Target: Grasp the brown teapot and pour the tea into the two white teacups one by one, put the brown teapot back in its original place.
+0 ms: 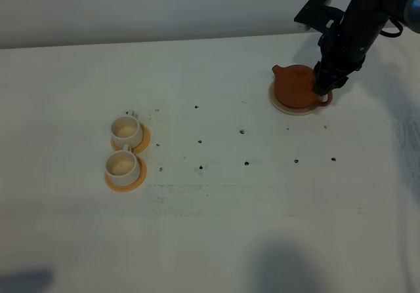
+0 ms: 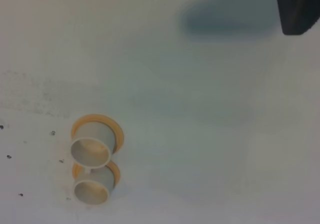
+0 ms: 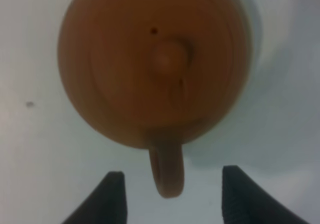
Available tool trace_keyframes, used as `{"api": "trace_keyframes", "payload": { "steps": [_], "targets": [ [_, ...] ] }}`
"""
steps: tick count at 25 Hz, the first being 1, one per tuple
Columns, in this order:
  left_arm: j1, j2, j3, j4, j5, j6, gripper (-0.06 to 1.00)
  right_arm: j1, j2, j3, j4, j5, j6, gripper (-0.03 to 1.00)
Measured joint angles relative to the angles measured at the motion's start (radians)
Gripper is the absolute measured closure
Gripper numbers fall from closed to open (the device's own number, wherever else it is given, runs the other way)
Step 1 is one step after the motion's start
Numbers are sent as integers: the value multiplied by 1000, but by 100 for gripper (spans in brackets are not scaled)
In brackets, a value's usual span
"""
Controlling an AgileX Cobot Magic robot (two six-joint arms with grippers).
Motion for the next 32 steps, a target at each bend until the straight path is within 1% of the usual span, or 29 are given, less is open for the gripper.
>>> {"api": "trace_keyframes", "payload": {
  "steps": [32],
  "targets": [
    [0,0,0,0,0,0,67,6,44,-3,-6,-19,-12,55]
  ]
}}
